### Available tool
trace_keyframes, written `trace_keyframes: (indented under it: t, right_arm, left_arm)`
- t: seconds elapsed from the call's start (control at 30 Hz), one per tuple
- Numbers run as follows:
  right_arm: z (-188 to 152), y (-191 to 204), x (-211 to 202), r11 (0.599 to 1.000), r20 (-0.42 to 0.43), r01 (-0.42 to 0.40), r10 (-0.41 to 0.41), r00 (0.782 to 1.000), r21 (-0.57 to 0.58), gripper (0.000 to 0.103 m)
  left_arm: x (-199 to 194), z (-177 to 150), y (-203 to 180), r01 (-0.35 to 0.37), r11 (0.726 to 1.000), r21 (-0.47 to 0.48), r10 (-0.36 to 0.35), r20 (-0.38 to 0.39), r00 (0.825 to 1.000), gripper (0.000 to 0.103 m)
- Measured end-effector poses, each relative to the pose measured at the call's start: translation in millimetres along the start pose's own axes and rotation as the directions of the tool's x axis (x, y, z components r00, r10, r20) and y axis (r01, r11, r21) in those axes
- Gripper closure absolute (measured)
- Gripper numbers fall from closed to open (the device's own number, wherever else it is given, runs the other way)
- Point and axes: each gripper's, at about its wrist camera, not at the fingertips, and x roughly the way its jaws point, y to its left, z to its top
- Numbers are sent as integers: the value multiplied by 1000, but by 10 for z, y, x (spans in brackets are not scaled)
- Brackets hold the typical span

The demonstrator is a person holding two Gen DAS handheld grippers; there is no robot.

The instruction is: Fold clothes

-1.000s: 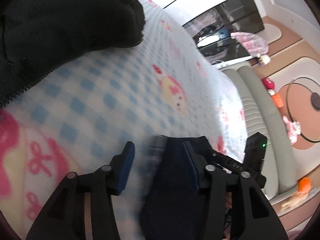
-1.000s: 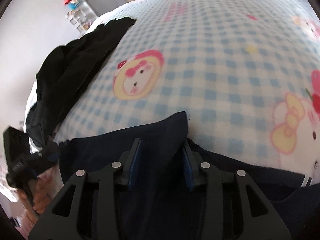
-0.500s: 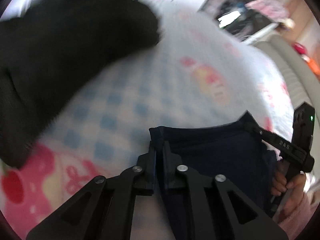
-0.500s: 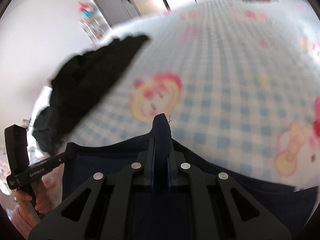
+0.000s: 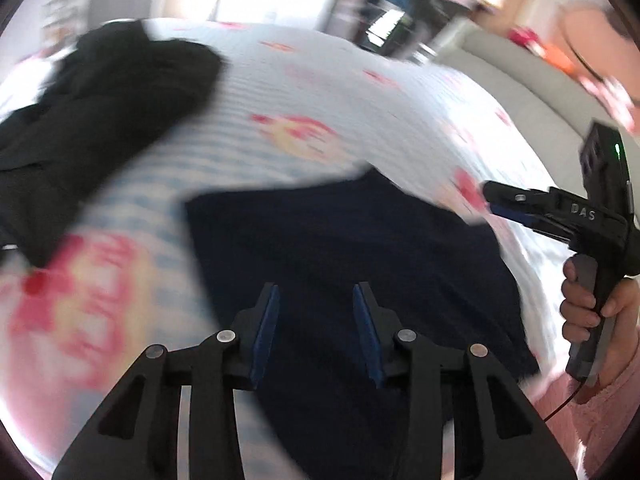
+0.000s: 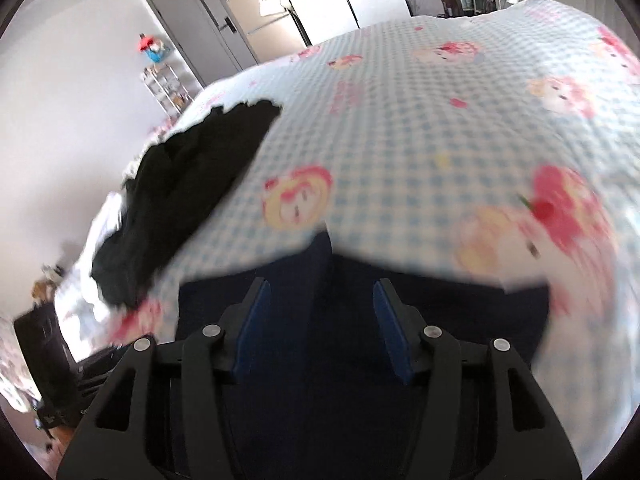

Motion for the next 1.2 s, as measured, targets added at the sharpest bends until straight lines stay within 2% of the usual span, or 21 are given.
trace_keyframes:
  t: [0.07,0.13,0.2,0.27,0.3,0.37,0.43,0.5,0.6,0.67,0.73,0.83,0.97,1.07,1.13,1.2]
  right_arm:
    - [-261,-40,-63,999,-29,43,-43,999,3,47]
    - [-532,-97,-106,996,-60,85,-85,995,8,47]
    - [-773,-188,-107,994,-100,105,-104,990,11,47]
    - [-983,-284,-90,993,-139,120,-117,983,7,47]
    - [-1047,-296,-91,990,-148,140,-141,979,-15,48]
    - [-1152,-307,-159,981,-145,179,-187,971,-72,49]
    - [-1205,-343,-264,978,-132,190,-201,971,-92,49]
    - [-1235,-393,-374,978,-118,189,-199,973,-89,49]
    - [-1249,-496,-524,983,-91,177,-180,979,-37,49]
    - [-1258,-540,-530,986,-95,164,-164,982,-13,48]
    - [-1307,-496,-434,985,-114,169,-171,979,-29,48]
    - [-1395,-474,-327,975,-121,207,-215,969,-78,48]
    - [-1448,-541,-429,979,-126,191,-199,972,-74,48]
    - [-1448,-654,-572,991,-102,124,-129,986,-51,48]
    - [-1312,-777,-650,993,-79,119,-118,990,-3,48]
    - [-1166,-899,-715,992,-58,119,-117,991,40,48]
  left_arm:
    - [128,-128,-218,16,999,45,-14,-45,999,64]
    - [225,-213,-363,-4,997,82,10,-73,997,64]
    - [243,-308,-442,-47,993,109,55,-78,995,68]
    - [181,-404,-443,-86,988,129,93,-54,994,69]
    - [188,-452,-424,-111,983,145,122,-66,990,69]
    - [207,-529,-359,-155,973,174,175,-104,979,70]
    - [172,-577,-330,-182,963,198,208,-124,970,70]
    - [71,-544,-343,-175,965,195,200,-119,972,70]
    - [-27,-433,-436,-96,984,151,110,-92,990,70]
    - [21,-366,-568,-63,986,156,76,-83,994,70]
    - [165,-326,-732,-50,982,184,66,-85,994,70]
    - [436,-386,-807,-54,981,188,85,-162,983,70]
    - [478,-511,-738,-89,972,219,135,-208,969,70]
    - [357,-398,-741,-56,980,192,94,-197,976,70]
    - [309,-256,-796,-14,982,186,46,-169,985,70]
    - [353,-119,-884,9,982,187,23,-171,985,70]
